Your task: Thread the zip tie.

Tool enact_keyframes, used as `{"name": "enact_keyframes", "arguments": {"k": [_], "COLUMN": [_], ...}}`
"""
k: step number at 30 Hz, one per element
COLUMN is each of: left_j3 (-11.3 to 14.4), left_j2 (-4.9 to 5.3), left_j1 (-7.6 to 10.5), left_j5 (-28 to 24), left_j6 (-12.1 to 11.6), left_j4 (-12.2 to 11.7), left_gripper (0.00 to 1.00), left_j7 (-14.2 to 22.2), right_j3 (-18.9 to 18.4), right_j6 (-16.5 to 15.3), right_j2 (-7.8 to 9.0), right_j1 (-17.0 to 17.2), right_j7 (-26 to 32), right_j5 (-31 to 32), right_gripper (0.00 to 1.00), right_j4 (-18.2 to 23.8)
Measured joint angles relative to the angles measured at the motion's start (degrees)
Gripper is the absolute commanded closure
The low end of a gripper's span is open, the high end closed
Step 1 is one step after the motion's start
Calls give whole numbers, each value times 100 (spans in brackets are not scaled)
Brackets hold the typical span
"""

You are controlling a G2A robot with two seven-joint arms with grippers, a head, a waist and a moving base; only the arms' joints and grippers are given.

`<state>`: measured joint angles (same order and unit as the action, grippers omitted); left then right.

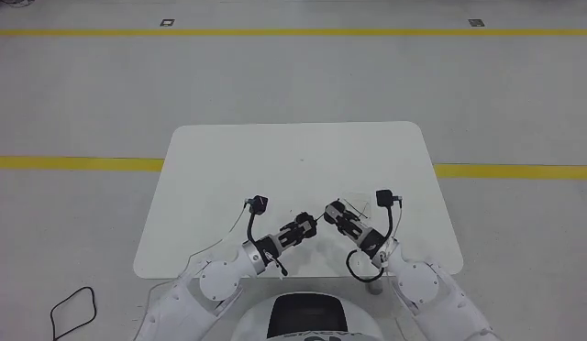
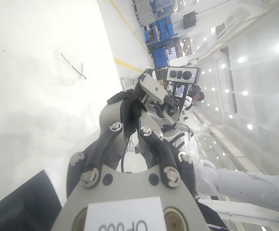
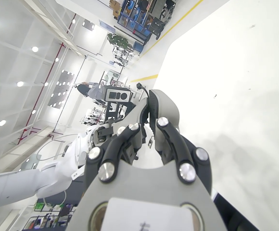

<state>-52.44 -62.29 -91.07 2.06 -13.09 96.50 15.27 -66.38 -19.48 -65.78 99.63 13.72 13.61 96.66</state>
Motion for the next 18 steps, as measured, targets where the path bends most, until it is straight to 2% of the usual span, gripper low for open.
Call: {"name": "enact_keyframes", "arguments": {"k": [18], "left_j3": [58], "left_j2": [9], "left_j1": [2], "left_j5": [36], "left_j6": [16], "left_j4": [9], "left_gripper": [100], "left_j7": [-26], "right_j3": [124], "right_j6": [0], "right_j2": [65], "right_j1": [15], "right_j7": [69], "right_j5": [86], "right_gripper": [100], "right_j4": [87]}}
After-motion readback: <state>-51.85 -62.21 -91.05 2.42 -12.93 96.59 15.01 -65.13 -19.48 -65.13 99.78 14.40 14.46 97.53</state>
